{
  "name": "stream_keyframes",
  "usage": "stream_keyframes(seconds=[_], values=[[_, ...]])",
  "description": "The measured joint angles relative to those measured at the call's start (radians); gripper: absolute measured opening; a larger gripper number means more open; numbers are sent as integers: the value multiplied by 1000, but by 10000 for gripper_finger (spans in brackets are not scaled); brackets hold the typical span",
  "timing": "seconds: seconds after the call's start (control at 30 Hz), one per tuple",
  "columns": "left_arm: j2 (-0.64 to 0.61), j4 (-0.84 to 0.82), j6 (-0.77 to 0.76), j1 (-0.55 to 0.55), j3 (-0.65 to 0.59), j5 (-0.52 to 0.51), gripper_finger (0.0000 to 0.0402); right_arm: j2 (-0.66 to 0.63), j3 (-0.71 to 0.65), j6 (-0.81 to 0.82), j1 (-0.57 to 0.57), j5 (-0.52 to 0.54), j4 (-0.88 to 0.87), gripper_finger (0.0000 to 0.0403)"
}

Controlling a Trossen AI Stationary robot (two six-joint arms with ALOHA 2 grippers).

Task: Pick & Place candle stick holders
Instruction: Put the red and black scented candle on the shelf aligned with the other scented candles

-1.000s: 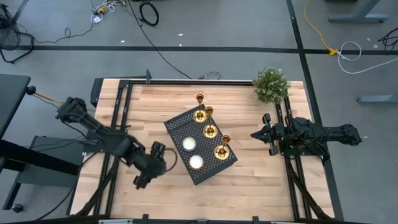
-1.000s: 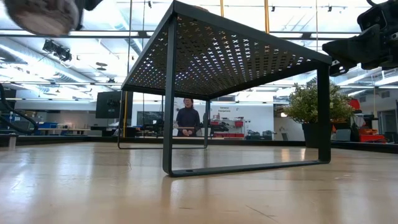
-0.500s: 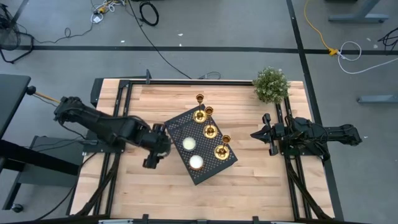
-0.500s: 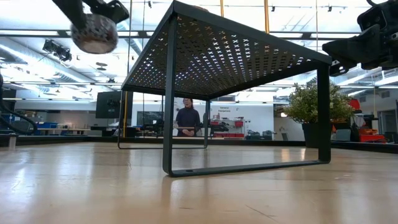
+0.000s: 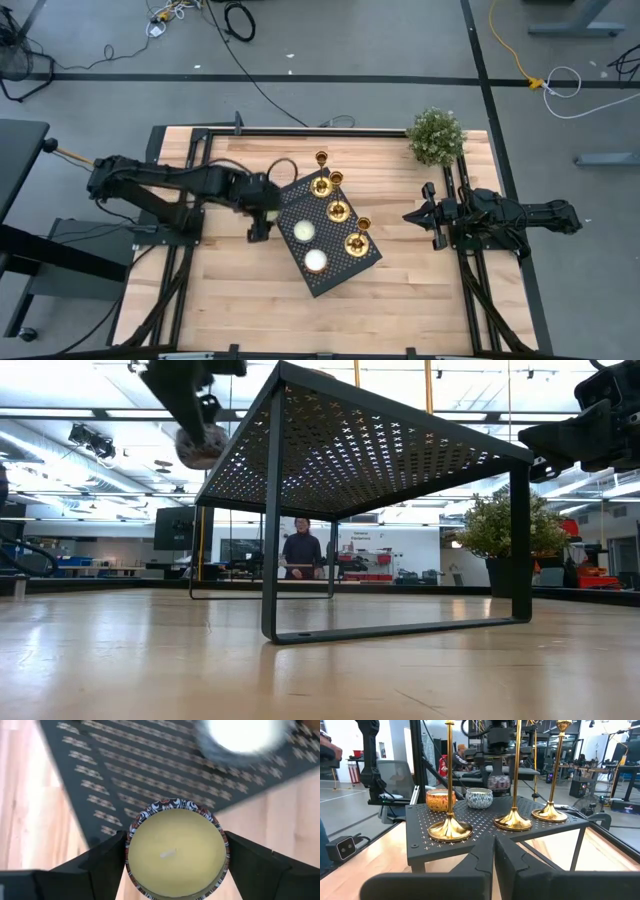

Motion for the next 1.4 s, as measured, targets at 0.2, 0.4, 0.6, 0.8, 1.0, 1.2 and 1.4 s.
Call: stream_keyframes(seconds=[0.2,0.4,0.6,0.8,1.0,1.2,1.4], values=[[0,67,28,104,0,29,307,0,0,0,0,0,0,18],[0,108,134,151,0,118,307,0,0,0,0,0,0,18],[0,104,313,160,0,122,307,0,0,0,0,0,0,18],[14,116,387,159,-1,133,307,0,0,0,0,0,0,18],[46,169,394,159,-1,173,307,0,0,0,0,0,0,18],[75,177,417,165,-1,149,307,1,0,0,0,1,2,18],[113,187,394,182,-1,101,307,3,0,0,0,0,1,18]])
